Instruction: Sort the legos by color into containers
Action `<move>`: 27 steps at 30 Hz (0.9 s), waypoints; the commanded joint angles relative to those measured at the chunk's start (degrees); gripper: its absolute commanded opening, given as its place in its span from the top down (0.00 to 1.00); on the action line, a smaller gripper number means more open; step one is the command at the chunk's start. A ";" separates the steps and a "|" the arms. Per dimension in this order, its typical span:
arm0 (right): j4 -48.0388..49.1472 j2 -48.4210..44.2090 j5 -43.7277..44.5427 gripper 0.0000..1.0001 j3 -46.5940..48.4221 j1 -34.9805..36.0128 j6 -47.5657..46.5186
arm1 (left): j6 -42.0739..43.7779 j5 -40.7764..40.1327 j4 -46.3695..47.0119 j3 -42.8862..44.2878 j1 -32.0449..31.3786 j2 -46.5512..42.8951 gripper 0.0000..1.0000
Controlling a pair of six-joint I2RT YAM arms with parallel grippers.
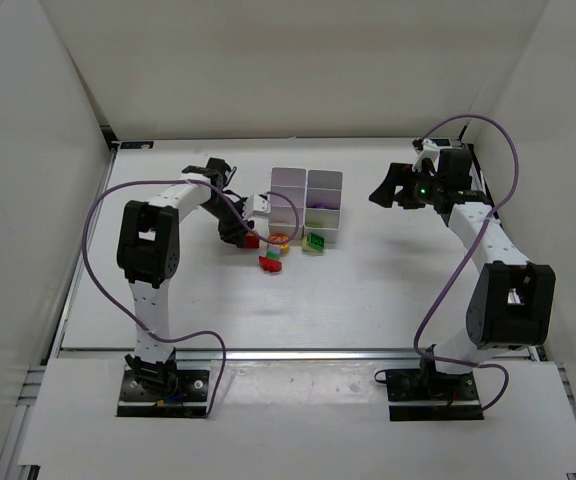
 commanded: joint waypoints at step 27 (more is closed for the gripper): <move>5.40 5.06 8.61 0.21 13.62 20.76 21.46 | -73.45 -23.92 33.07 -28.09 -0.37 -52.00 0.90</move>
